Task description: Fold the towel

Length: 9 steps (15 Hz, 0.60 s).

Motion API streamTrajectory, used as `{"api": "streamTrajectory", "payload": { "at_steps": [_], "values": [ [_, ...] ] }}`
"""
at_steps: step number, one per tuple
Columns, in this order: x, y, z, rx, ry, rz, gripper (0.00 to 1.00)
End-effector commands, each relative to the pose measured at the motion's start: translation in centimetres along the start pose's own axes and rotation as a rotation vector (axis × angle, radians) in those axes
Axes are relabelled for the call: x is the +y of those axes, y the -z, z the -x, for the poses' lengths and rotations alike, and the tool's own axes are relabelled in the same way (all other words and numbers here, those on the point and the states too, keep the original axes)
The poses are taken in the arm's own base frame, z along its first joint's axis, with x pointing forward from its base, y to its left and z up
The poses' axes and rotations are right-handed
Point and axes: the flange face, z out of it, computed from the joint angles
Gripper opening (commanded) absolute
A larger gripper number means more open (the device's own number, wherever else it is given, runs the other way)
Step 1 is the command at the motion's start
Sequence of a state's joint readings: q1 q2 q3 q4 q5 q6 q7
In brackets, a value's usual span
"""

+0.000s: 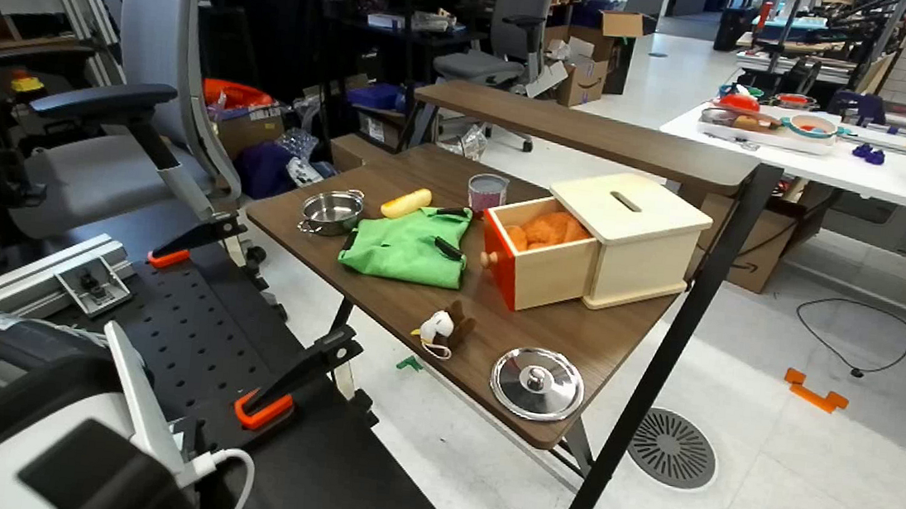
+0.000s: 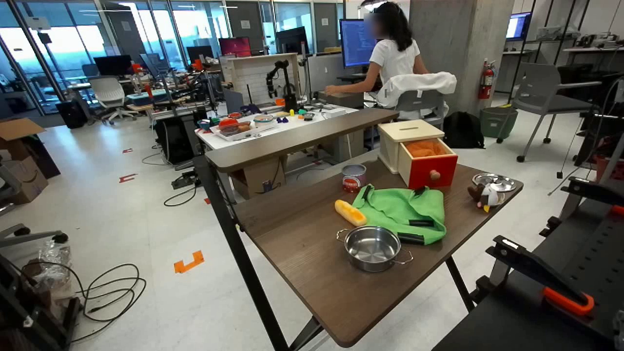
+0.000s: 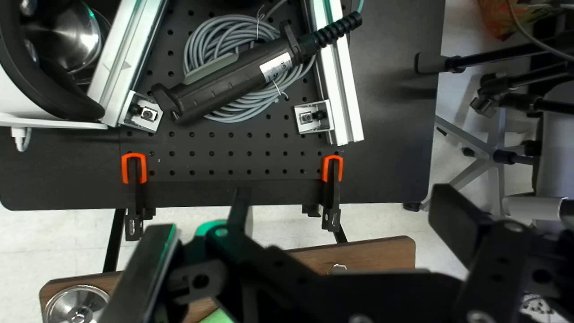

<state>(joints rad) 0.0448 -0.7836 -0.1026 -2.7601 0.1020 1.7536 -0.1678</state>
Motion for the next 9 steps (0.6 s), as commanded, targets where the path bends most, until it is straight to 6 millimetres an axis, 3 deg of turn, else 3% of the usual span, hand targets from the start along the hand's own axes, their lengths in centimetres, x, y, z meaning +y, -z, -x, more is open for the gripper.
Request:
{"api": "streamTrajectory", "payload": {
  "at_steps": [1, 4, 9],
  "values": [
    [0.0, 0.1, 0.0, -0.001, 0.0, 0.0, 1.0],
    [0.0, 0.1, 0.0, -0.001, 0.0, 0.0, 1.0],
    [-0.4, -1.1, -3.0, 0.077, -0.038, 0.043, 1.0]
  ]
}}
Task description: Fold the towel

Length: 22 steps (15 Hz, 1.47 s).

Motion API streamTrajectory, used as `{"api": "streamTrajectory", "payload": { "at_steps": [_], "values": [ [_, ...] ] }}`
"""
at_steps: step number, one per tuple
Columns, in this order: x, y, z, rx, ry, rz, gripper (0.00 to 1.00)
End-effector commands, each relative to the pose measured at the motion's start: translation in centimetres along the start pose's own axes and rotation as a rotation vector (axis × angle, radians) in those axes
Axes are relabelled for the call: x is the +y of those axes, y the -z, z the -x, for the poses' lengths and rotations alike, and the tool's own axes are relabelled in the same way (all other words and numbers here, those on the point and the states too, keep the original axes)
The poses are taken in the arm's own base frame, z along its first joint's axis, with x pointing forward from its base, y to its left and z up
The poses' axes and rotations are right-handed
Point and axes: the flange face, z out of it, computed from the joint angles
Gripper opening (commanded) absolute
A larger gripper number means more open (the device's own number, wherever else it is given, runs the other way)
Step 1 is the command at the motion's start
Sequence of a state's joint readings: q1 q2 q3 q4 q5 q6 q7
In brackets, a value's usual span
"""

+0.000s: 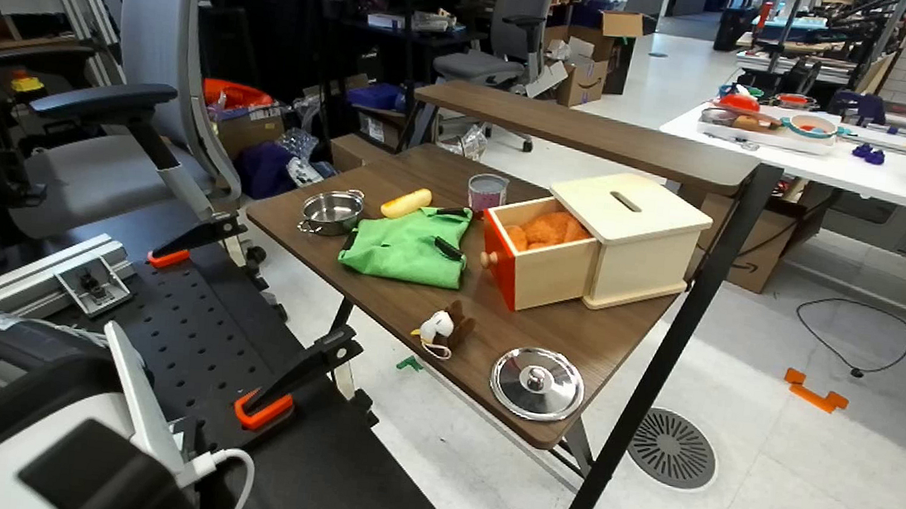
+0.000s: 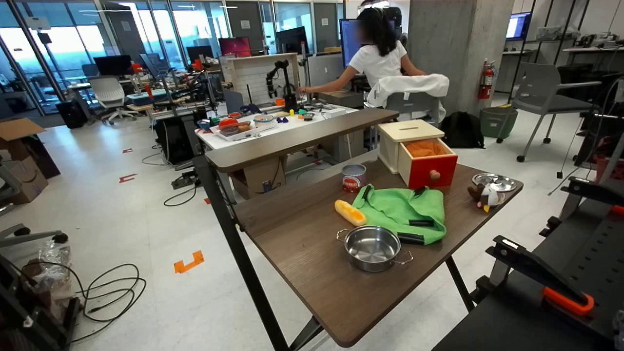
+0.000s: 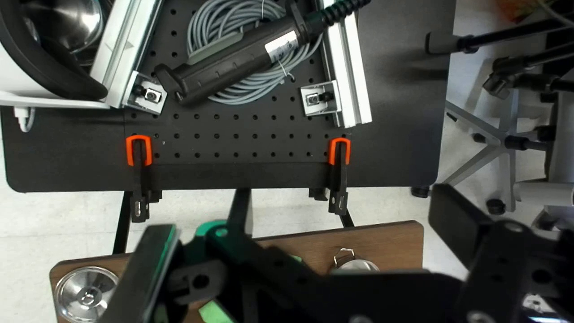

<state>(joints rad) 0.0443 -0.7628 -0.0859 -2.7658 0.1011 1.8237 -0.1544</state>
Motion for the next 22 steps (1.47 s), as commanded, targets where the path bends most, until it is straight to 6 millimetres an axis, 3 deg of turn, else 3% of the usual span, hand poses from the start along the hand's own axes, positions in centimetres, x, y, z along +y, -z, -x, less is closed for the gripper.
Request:
{"api": "streamTrajectory", "payload": {
  "at_steps": [1, 10, 18, 22],
  "values": [
    [-0.4, -1.4, -2.6, 0.051, -0.04, 0.029, 1.0],
    [-0.7, -8.5, -11.8, 0.171, -0.223, 0.107, 1.0],
    [1.6, -13.3, -23.5, 0.326, -0.432, 0.094, 1.0],
    [2.0, -15.9, -28.2, 0.4, -0.532, 0.112, 1.0]
  ]
}}
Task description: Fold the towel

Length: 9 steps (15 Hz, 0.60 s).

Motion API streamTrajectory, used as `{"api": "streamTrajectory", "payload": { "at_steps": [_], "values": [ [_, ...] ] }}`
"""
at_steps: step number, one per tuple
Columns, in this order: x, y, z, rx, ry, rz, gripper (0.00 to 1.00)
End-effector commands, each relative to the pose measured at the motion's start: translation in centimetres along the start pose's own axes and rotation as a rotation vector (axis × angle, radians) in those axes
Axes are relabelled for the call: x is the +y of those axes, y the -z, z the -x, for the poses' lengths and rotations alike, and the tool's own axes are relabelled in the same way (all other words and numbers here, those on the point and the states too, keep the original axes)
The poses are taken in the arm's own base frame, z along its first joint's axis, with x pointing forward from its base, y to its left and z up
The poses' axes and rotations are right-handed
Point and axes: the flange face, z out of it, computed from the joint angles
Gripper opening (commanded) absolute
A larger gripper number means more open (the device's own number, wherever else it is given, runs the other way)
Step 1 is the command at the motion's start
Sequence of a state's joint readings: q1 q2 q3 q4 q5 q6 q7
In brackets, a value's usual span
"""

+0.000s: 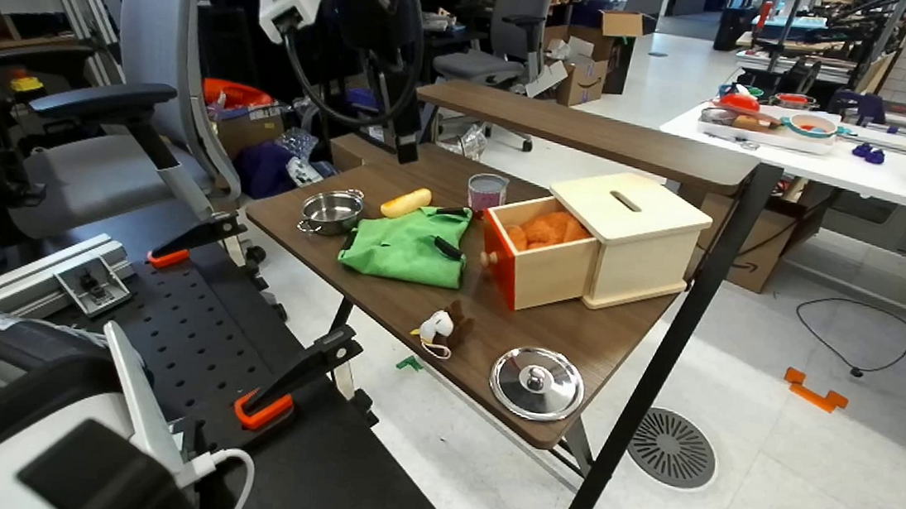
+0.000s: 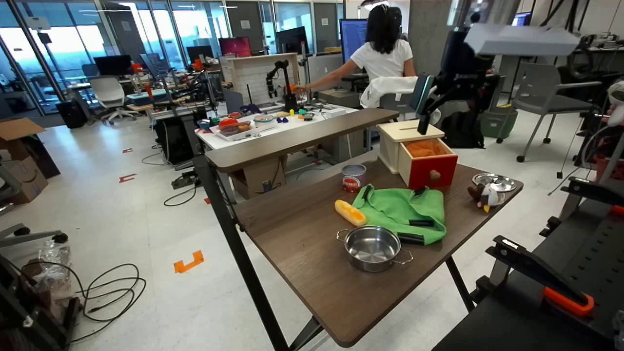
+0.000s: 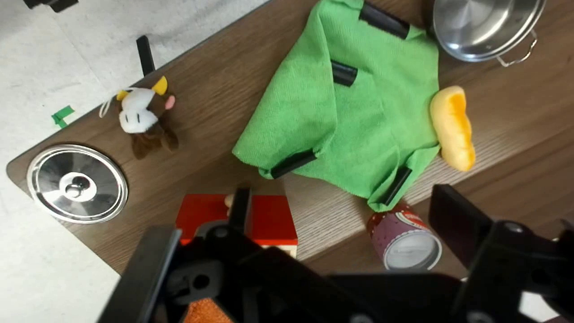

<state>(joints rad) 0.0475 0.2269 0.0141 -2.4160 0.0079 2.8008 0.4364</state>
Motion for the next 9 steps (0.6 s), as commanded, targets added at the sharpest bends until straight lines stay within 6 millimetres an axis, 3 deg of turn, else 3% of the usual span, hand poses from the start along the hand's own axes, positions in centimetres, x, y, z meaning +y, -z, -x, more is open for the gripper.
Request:
{"api": "streamTrajectory", "payload": {
  "at_steps": [1, 9],
  "values": [
    [-2.2, -3.9, -2.9, 0.056, -0.085, 0.017, 1.0],
    [-8.7, -11.0, -4.4, 0.086, -0.185, 0.049, 1.0]
  ]
}}
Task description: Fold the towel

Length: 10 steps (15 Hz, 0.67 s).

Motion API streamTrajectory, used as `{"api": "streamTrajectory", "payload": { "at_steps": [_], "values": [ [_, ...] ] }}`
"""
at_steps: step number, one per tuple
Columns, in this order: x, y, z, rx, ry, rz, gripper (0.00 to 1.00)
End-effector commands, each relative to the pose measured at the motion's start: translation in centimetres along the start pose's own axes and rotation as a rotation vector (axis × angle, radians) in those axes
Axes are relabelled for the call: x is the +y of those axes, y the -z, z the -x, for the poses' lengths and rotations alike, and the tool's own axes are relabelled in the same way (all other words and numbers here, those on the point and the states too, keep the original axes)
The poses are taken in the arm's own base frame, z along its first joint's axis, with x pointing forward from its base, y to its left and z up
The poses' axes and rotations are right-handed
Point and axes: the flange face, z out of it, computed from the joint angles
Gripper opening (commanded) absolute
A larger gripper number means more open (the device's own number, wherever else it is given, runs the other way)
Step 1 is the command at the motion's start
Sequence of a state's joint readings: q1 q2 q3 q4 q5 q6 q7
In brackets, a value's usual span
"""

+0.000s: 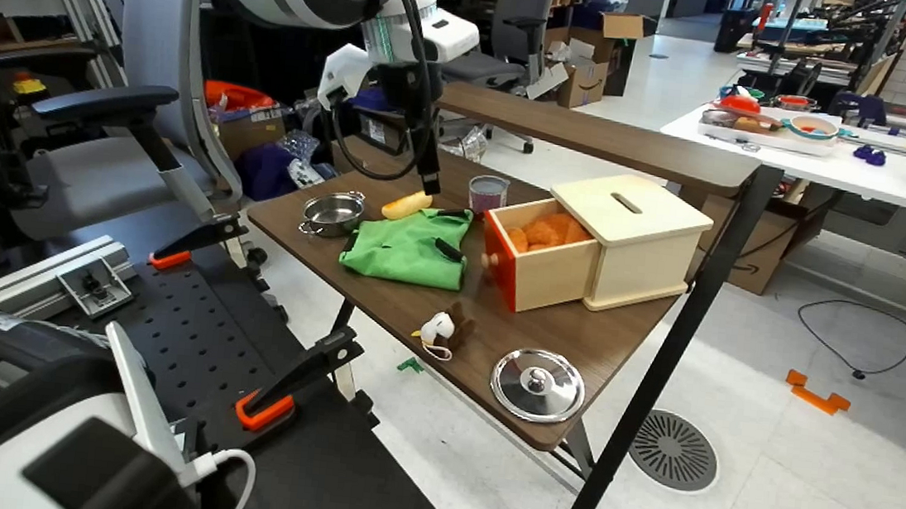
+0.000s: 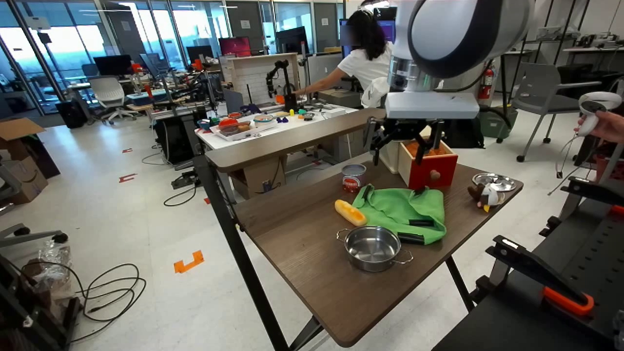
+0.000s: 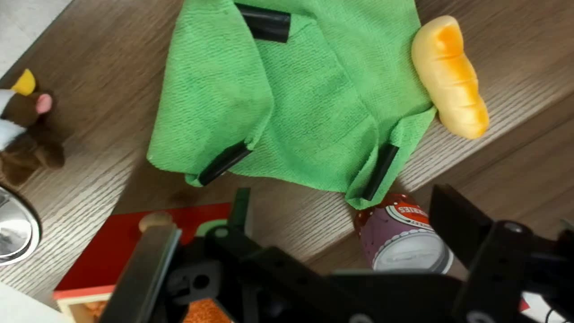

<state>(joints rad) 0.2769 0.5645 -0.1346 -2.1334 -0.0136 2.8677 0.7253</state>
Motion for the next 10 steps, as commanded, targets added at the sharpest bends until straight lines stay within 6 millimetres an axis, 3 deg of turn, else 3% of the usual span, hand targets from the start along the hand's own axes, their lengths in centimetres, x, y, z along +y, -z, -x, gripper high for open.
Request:
{"api": "streamTrajectory", "payload": {
  "at_steps": [1, 10],
  "values": [
    [-2.9, -2.8, -0.9, 0.042, -0.036, 0.012, 1.0],
    [-4.6, -7.9, -2.7, 0.068, -0.091, 0.049, 1.0]
  ]
}}
